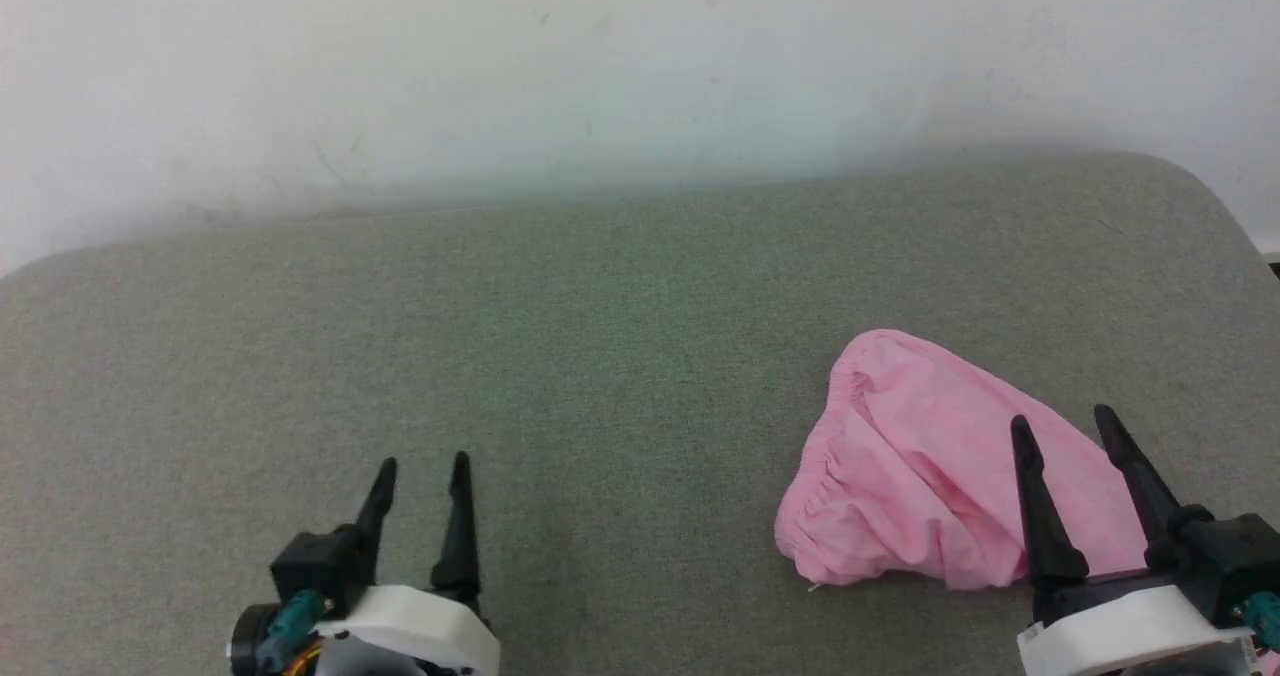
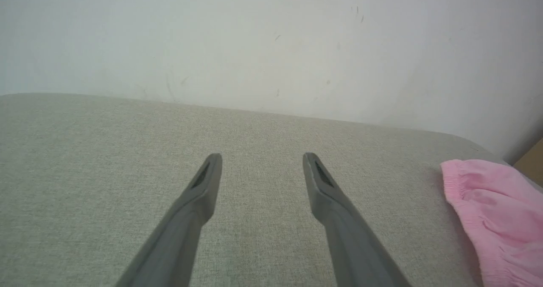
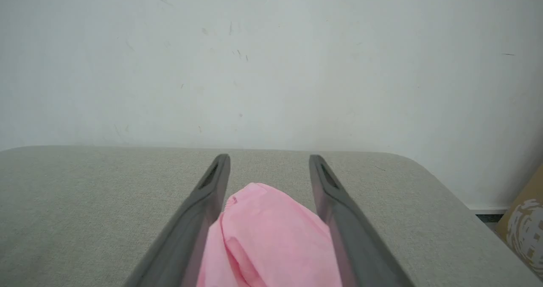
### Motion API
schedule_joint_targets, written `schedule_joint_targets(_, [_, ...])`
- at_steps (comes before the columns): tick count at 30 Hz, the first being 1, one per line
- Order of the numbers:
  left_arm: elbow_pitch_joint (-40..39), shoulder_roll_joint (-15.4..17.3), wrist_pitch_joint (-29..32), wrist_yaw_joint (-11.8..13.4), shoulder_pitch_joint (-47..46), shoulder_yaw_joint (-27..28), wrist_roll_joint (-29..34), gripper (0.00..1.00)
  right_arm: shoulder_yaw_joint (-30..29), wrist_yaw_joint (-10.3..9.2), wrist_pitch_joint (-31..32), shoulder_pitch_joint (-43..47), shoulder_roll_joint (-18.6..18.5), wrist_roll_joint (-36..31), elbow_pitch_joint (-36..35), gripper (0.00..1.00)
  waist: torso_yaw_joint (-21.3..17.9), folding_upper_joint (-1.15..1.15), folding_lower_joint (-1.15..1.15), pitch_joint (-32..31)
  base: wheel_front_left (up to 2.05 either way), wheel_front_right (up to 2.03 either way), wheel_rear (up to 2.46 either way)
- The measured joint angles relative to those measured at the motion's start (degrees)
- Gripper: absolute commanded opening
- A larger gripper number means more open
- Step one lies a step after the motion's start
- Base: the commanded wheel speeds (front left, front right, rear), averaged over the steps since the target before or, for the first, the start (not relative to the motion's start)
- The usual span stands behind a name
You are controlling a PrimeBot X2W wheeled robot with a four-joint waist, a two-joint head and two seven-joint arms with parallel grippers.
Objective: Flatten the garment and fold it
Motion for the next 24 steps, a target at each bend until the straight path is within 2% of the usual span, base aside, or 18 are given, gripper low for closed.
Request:
schedule_joint_targets(6, [0.6, 0.0, 4.4, -1.6, -2.6, -7.2, 0.2, 1.0, 1.1, 0.01, 0.5, 0.3, 0.0, 0.1, -0.4, 1.0, 1.1, 0.0, 0.0, 0.1, 0.0, 0.0, 0.0])
schedule_joint_targets(13, [3.7, -0.3, 10.2, -4.0, -14.4, -26.0, -3.2, 1.0, 0.6, 0.01, 1.1, -0.4, 0.0, 0.2, -1.2, 1.0, 1.3, 0.0, 0.0, 2.7, 0.0, 0.0, 0.0])
schedule_joint_targets(19, [9.9, -0.3, 15.1, -4.0, -24.7, -37.6, -8.5, 1.0, 0.1, 0.0, 1.4, -2.7, -0.1, 0.6, -1.5, 1.0, -0.7, 0.0, 0.01, 5.7, 0.0, 0.0, 0.0])
schedule_joint_targets(24, [16.7, -0.3, 20.6, -4.1, -31.6, -44.2, -12.0, 1.0, -0.3, 0.0, 1.1, -3.8, -0.1, 1.4, -0.7, 1.0, -3.6, 0.0, 0.01, 8.2, 0.0, 0.0, 0.0])
